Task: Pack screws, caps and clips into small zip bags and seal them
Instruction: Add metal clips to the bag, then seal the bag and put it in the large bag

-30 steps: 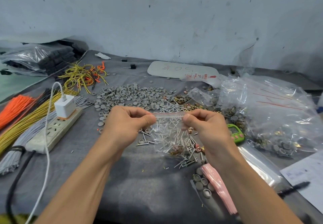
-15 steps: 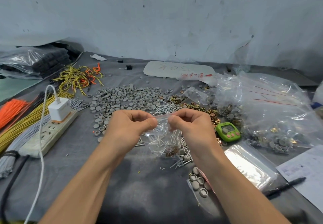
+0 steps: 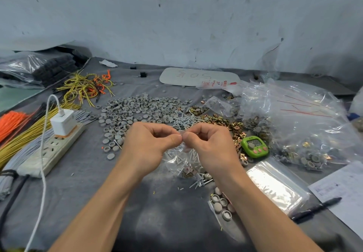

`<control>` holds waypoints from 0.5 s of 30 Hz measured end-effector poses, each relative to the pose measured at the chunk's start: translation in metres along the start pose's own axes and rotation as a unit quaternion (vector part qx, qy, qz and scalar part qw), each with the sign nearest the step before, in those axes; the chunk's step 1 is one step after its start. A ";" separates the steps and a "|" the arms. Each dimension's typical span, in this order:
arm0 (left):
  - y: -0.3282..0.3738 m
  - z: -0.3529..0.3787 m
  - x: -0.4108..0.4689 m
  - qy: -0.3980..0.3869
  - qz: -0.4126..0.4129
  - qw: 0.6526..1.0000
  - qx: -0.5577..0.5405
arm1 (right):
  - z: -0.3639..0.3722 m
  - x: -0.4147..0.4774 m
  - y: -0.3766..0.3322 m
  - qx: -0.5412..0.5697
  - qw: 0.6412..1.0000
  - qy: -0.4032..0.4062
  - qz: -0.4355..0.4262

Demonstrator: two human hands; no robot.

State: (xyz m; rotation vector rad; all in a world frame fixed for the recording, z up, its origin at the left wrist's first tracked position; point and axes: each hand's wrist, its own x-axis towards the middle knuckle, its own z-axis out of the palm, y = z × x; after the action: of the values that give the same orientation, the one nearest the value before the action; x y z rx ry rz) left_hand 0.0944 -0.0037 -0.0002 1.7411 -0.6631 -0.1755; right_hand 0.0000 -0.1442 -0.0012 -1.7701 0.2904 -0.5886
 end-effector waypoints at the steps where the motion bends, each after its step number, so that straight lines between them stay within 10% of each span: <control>1: 0.000 0.000 0.000 -0.006 -0.002 1.000 0.001 | 0.000 0.000 0.000 -0.001 1.000 -0.004 0.003; 15: 0.006 -0.001 0.000 0.032 -0.078 0.995 -0.056 | -0.011 0.008 0.006 0.100 0.992 0.027 0.068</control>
State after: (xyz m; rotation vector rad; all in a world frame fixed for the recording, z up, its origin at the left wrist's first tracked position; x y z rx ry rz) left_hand 0.0932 -0.0034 0.0055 1.6823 -0.4623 -0.2584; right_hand 0.0017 -0.1589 -0.0026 -1.5295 0.3735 -0.5498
